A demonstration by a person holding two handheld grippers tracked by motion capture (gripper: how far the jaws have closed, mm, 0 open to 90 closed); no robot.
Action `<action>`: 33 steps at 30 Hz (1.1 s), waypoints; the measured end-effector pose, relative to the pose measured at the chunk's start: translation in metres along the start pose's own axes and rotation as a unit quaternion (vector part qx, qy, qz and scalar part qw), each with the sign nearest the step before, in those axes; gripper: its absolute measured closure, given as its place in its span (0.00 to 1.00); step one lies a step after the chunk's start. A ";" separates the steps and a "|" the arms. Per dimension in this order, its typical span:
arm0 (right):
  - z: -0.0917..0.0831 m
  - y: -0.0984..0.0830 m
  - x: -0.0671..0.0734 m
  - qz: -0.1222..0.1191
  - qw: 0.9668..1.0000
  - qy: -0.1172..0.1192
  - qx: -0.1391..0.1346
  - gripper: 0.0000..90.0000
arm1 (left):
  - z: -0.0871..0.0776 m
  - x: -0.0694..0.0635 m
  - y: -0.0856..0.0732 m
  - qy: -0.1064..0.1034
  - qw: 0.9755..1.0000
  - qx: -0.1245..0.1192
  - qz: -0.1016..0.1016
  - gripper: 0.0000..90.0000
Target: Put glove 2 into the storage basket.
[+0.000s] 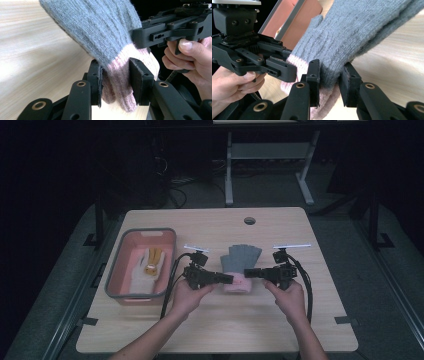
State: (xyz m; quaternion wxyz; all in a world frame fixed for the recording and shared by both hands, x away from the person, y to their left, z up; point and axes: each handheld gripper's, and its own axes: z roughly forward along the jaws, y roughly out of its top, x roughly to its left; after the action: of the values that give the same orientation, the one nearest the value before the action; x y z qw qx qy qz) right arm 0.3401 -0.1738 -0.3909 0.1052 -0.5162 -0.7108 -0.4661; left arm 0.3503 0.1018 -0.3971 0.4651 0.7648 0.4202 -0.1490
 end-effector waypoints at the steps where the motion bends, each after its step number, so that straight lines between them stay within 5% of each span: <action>1: 0.001 0.001 0.001 -0.002 1.000 0.001 -0.001 0.80 | -0.002 0.000 0.000 0.001 1.000 0.001 0.001 0.72; 33: 0.027 0.037 0.033 -0.026 0.999 0.022 0.011 0.80 | -0.052 0.015 0.013 0.003 1.000 -0.026 -0.001 0.73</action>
State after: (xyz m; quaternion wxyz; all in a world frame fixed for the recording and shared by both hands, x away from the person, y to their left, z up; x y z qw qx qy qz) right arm 0.3646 -0.1307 -0.3644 0.1147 -0.4855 -0.7268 -0.4721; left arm 0.3611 0.1502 -0.3715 0.4838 0.7522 0.4262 -0.1362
